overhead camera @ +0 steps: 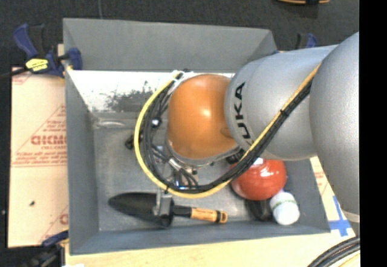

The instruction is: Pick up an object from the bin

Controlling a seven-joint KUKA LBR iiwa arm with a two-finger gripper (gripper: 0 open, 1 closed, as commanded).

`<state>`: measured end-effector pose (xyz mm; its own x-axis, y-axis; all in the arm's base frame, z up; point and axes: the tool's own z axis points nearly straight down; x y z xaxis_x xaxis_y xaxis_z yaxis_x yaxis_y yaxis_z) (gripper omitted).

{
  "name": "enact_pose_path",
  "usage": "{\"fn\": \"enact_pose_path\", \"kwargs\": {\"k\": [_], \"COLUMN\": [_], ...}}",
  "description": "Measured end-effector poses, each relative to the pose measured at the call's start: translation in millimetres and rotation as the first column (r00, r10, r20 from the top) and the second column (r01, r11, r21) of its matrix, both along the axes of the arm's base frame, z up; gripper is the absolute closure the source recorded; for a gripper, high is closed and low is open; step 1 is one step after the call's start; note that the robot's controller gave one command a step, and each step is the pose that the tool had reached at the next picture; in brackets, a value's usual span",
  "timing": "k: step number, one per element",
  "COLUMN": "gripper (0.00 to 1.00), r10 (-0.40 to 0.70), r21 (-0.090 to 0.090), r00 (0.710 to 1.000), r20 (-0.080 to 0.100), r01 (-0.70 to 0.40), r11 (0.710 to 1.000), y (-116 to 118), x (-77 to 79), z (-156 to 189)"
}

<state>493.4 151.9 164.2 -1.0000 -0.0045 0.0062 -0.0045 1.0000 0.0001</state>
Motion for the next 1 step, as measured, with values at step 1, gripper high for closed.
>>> {"fn": "enact_pose_path", "kwargs": {"k": [1], "gripper": [0.0], "r10": [-0.005], "r21": [0.002], "r00": [1.0], "r20": [0.008], "r01": [0.005], "r11": [1.0], "y": [-0.7], "x": [2.1], "z": [4.0]}}
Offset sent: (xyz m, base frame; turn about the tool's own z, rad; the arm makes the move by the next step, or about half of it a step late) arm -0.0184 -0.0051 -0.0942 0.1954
